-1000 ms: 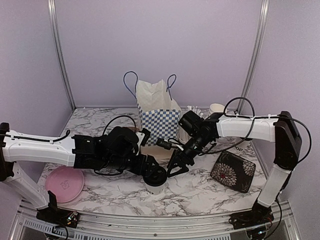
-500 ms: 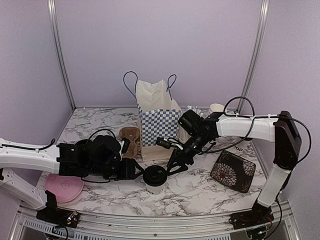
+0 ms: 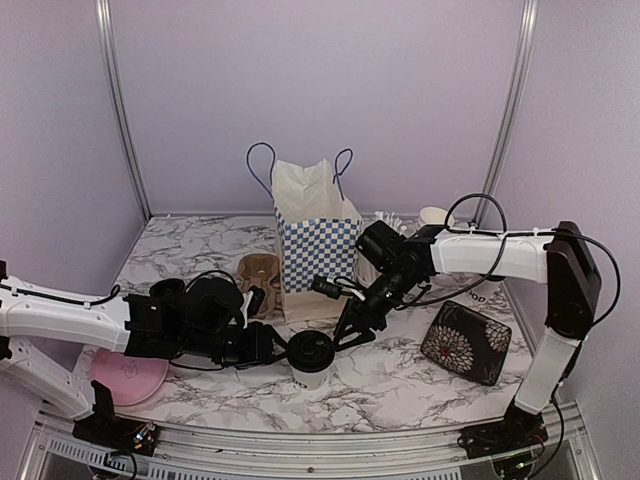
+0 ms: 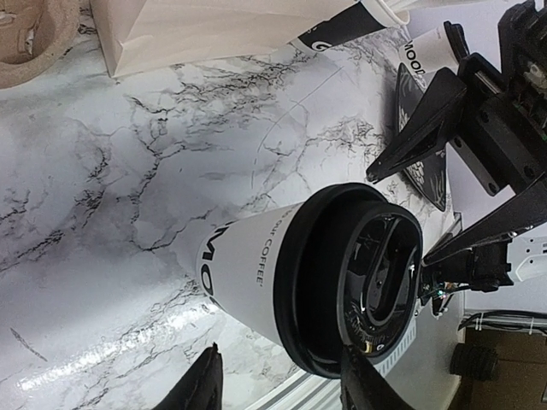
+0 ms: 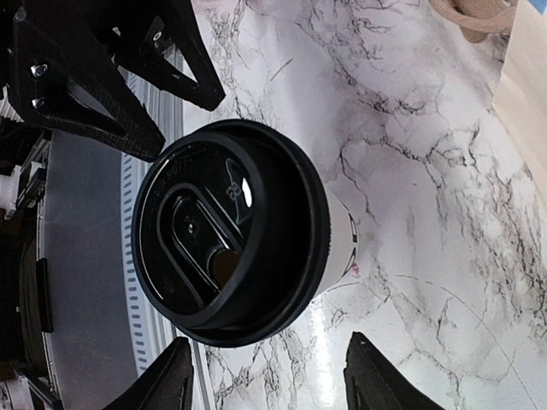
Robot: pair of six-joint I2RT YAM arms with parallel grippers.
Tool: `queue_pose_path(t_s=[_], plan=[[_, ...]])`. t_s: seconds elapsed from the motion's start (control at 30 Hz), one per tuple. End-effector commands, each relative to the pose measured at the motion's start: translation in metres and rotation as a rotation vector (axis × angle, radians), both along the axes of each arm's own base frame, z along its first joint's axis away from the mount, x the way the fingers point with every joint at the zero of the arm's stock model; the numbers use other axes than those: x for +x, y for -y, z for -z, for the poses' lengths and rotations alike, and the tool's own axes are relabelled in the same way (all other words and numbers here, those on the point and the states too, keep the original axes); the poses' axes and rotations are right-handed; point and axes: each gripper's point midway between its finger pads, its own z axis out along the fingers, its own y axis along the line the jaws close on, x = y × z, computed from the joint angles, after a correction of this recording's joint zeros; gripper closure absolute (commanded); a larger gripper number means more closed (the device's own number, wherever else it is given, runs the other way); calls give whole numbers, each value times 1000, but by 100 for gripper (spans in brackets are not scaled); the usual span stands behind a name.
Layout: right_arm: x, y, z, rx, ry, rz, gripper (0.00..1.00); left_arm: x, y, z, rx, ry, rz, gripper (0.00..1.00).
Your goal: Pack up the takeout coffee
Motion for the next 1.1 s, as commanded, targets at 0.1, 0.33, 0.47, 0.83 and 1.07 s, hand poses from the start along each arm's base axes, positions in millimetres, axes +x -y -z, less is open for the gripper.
queue_pose_path(t_s=[0.1, 0.33, 0.47, 0.83, 1.07], plan=[[8, -12, -4, 36, -19, -4, 41, 6, 6, 8, -16, -1, 13, 52], [6, -16, 9, 34, -78, -19, 44, 8, 3, 28, 10, -40, 8, 52], [5, -16, 14, 29, -91, -22, 45, 8, 0, 42, 19, -84, 5, 52], [13, -9, 46, -69, -73, 29, 54, 8, -15, 67, 44, -179, -38, 59], [7, -14, 8, 28, -42, -32, 52, 17, 4, 7, -7, 15, 90, 49]])
